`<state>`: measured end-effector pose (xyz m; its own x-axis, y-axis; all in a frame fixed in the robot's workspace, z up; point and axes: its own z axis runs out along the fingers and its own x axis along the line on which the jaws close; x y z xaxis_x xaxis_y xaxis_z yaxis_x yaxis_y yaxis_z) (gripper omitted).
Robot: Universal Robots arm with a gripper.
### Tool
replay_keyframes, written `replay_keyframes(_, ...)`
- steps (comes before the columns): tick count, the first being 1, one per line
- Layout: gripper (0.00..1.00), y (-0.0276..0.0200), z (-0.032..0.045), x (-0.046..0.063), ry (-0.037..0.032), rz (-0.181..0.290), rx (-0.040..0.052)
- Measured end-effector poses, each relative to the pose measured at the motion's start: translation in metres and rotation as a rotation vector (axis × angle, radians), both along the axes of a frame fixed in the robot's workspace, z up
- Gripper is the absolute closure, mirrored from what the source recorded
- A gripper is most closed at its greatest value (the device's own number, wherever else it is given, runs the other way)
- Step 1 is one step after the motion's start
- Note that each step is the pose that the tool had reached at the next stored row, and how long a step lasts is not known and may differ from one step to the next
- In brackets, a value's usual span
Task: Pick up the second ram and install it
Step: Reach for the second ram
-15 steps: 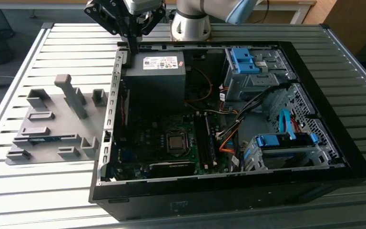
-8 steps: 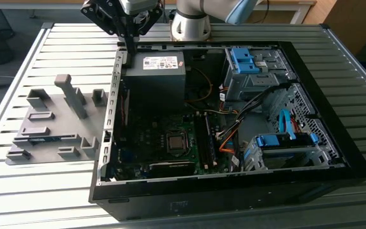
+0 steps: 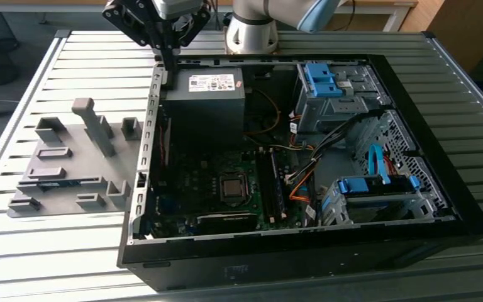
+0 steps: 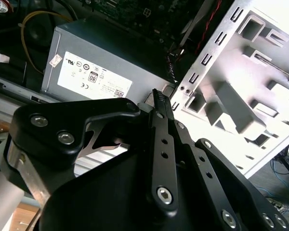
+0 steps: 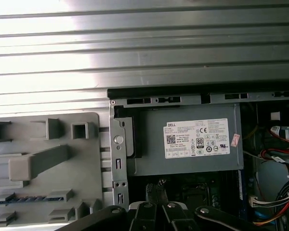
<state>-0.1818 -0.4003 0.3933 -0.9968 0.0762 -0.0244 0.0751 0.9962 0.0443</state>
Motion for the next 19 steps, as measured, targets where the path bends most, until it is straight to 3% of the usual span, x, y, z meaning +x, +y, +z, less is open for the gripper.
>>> replay_keyframes(19,0.89,0.0,0.0,-0.0078,0.0,0.0,0.0)
